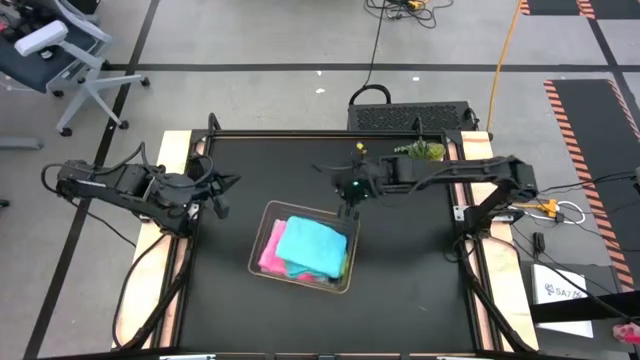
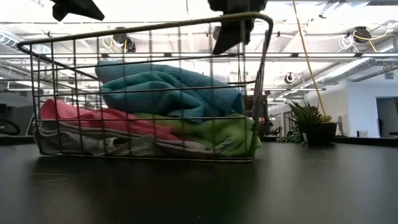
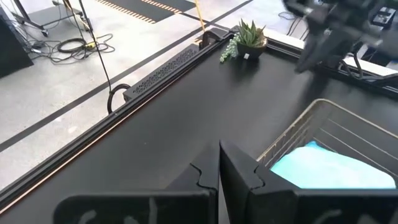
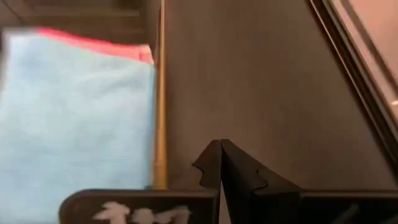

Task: Fold microfiber towels
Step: Move the wire basket to the center

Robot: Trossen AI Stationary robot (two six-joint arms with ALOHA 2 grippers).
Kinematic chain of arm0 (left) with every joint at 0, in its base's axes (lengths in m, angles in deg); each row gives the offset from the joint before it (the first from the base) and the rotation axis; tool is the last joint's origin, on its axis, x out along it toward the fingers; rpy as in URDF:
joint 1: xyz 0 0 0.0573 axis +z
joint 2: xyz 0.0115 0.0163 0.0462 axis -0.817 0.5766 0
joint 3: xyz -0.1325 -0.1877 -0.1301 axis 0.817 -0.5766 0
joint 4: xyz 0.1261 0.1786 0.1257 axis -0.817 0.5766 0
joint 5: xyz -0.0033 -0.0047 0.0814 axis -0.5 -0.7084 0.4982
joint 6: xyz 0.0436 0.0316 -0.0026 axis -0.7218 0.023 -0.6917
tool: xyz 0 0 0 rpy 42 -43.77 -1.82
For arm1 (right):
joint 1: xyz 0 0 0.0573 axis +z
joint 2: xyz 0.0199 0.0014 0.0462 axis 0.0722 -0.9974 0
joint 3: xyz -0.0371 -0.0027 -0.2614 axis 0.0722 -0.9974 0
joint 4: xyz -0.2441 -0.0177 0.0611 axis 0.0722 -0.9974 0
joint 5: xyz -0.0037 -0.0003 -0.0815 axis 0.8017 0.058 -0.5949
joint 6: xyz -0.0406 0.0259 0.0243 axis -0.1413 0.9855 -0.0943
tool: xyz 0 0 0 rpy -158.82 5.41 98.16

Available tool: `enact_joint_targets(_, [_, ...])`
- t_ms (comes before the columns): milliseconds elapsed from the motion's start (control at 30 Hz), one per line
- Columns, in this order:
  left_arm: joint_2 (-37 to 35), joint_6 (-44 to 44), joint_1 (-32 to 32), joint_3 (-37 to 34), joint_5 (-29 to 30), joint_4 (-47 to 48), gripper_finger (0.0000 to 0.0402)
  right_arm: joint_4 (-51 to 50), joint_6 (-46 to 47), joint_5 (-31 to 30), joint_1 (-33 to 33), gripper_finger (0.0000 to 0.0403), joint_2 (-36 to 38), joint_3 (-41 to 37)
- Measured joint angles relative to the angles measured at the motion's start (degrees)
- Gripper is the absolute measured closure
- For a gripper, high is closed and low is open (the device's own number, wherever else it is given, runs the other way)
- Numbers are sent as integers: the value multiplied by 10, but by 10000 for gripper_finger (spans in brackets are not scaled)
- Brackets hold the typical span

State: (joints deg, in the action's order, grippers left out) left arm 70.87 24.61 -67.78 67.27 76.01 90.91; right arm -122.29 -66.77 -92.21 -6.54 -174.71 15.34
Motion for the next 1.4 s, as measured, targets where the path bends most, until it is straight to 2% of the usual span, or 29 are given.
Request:
enact_joint_targets(133, [0,10,0,0,-1,5,392,-32,72,17,40,403,31,0])
enact_joint_targets(233, [2,65,0,0,-22,54,392,-92,159,16,94,403,44,0])
enact_joint_targets(367, [27,237,-4,-5,-138,199,392,-145,279,-1,169,403,44,-13])
enact_joint_targets(467, [64,318,-22,-35,-225,242,392,-115,344,0,204,403,44,-52])
enact_joint_targets(600, [123,359,-38,-88,-272,176,392,-49,396,0,223,403,43,-129])
enact_joint_targets(733, [185,359,-40,-112,-275,84,392,26,411,4,224,403,44,-188])
enact_joint_targets(967, [251,320,-36,-112,-274,-63,392,84,396,15,207,403,44,-226])
enact_joint_targets(1167, [265,300,-10,-113,-269,-99,392,118,356,11,187,403,44,-228])
enact_joint_targets(1400, [267,284,35,-113,-263,-113,392,99,307,8,154,403,44,-228])
